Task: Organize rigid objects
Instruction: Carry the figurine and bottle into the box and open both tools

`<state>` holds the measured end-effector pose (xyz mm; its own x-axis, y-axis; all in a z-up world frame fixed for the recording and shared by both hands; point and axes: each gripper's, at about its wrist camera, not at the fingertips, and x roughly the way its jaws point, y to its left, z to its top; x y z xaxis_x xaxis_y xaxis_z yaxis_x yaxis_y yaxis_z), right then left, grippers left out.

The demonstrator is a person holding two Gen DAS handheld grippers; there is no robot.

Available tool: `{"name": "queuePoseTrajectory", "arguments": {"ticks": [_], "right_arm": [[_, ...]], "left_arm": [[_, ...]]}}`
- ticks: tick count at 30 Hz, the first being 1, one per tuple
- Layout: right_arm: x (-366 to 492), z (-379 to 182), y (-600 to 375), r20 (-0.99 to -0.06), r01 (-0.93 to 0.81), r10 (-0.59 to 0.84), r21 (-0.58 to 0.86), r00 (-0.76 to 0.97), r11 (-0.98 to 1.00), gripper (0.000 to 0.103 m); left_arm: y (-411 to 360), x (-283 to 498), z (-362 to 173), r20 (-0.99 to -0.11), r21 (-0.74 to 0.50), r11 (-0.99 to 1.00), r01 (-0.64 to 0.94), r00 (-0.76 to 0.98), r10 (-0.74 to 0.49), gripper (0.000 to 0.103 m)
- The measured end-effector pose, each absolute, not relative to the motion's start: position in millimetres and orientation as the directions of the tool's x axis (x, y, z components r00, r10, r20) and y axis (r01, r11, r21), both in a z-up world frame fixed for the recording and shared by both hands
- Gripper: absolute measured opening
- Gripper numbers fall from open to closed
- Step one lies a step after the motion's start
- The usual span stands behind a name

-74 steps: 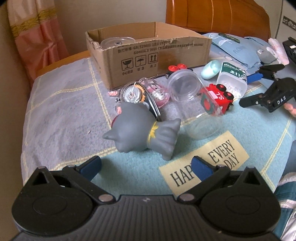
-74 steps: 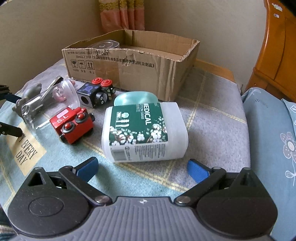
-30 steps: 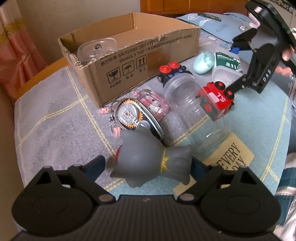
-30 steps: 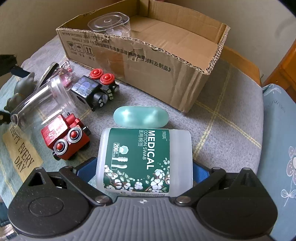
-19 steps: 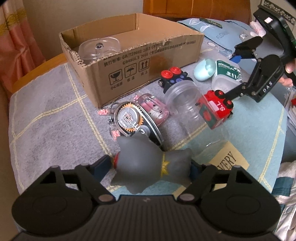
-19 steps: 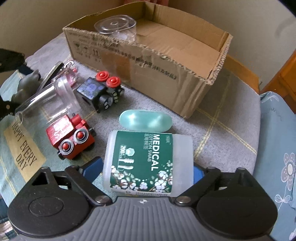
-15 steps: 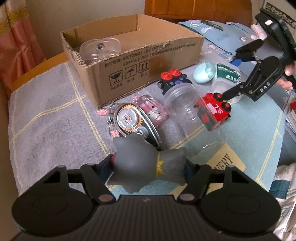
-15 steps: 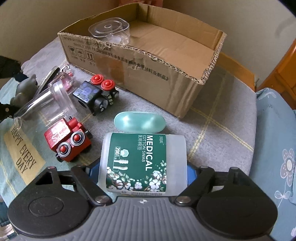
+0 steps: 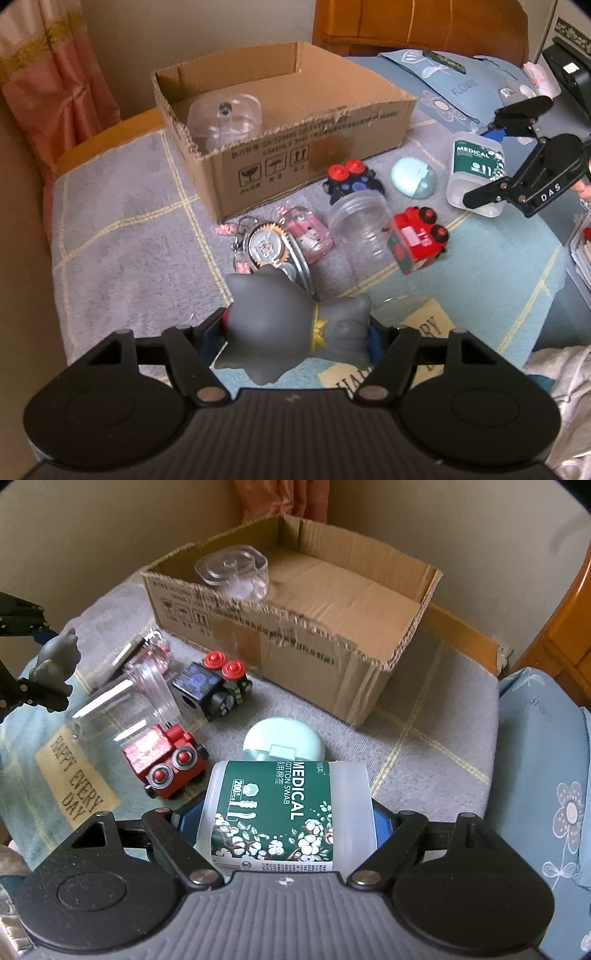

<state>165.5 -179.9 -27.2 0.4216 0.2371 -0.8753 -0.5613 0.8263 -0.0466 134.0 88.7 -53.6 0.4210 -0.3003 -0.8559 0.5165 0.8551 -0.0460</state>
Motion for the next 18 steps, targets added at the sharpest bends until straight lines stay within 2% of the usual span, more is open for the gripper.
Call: {"name": "queuePoseTrajectory", "arguments": {"ticks": [5, 12, 18], "right_arm": [[164, -8, -176, -0.848, -0.574, 0.263, -0.058, 0.46, 0.817, 0.087], [171, 16, -168, -0.812, -0.58, 0.298, -0.061, 0.502, 0.812, 0.087], [197, 44, -159, -0.765, -0.572, 0.33, -0.061, 0.553, 0.818, 0.087]], "left_arm": [[78, 133, -32, -0.85, 0.01, 0.858, 0.514, 0.456, -0.263, 0.071], [59, 144, 2, -0.807, 0.047, 0.839, 0.542, 0.516, -0.287, 0.071], [49, 184, 25, -0.78, 0.044, 0.845, 0.532, 0.547, -0.304, 0.071]]}}
